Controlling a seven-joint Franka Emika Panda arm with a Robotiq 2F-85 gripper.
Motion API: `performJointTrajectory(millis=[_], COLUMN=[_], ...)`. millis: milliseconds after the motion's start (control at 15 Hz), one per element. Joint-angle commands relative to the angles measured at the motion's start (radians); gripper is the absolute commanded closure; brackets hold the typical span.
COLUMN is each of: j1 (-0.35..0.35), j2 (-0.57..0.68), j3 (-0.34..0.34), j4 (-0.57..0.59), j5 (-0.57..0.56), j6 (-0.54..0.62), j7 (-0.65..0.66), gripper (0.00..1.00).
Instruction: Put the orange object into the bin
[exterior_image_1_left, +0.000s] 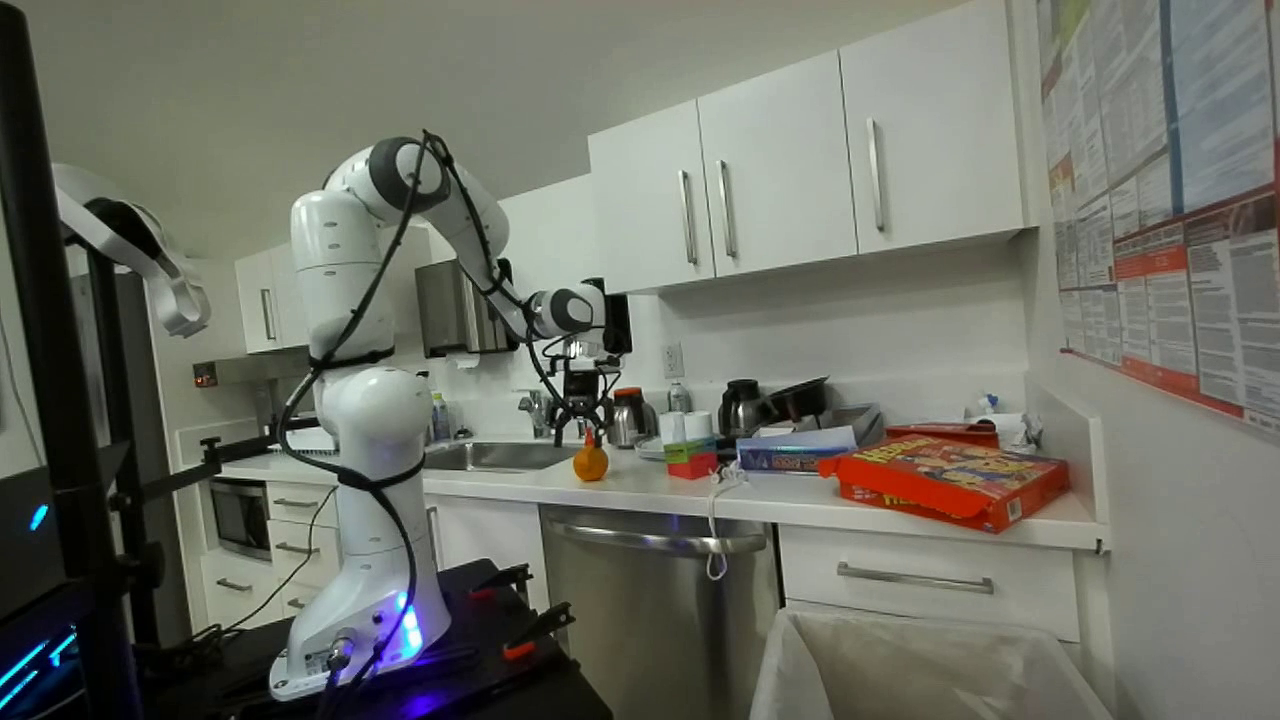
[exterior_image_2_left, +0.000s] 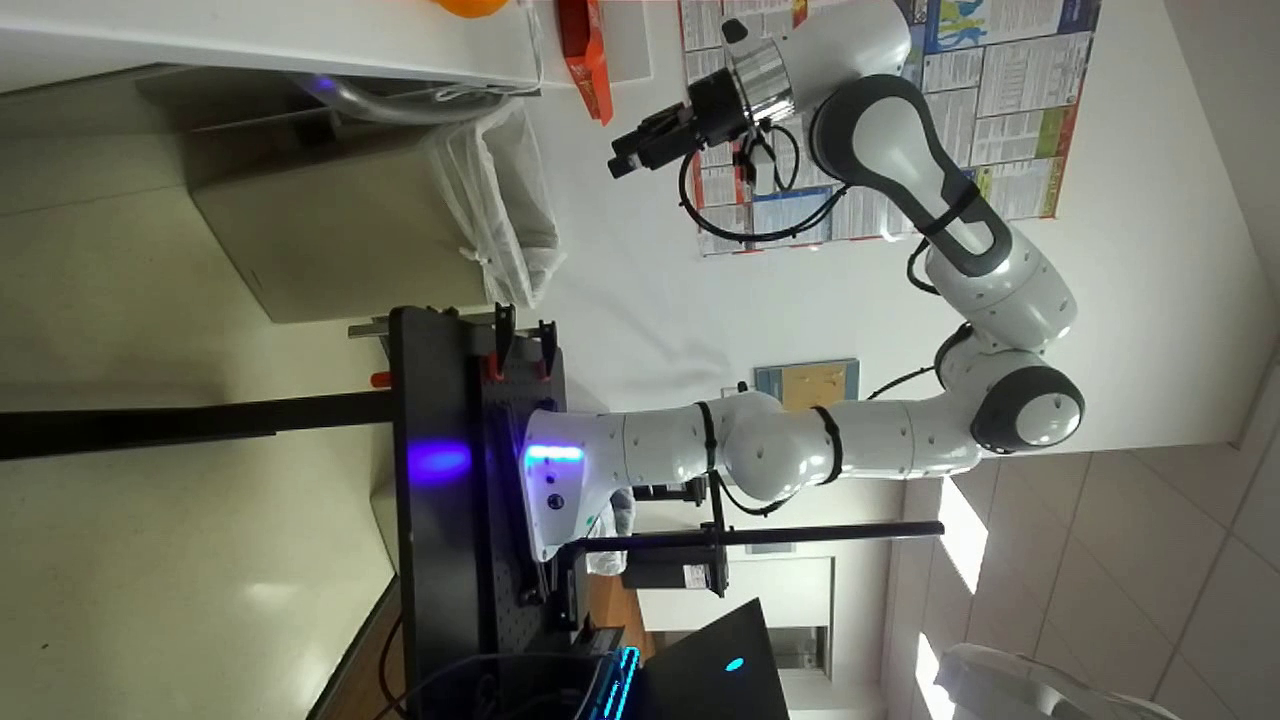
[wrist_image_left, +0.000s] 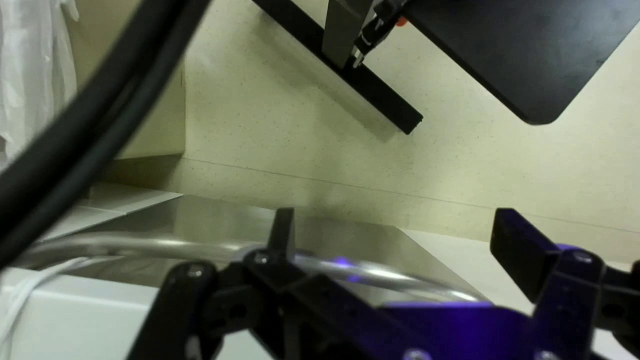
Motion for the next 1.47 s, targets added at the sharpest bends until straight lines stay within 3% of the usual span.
performJointTrajectory(millis=[0, 533, 1400], j1=[0.018, 0.072, 0.12], j2=[0.07, 0.225, 0.33], j3=[0.034, 0.087, 0.092], j4=[0.099, 0.242, 0.481], j5=[0.01, -0.028, -0.034], j6=[0.023, 0.077, -0.006], j7=[0.109, 0.283, 0.274], gripper=[0.0, 0.0, 0.0])
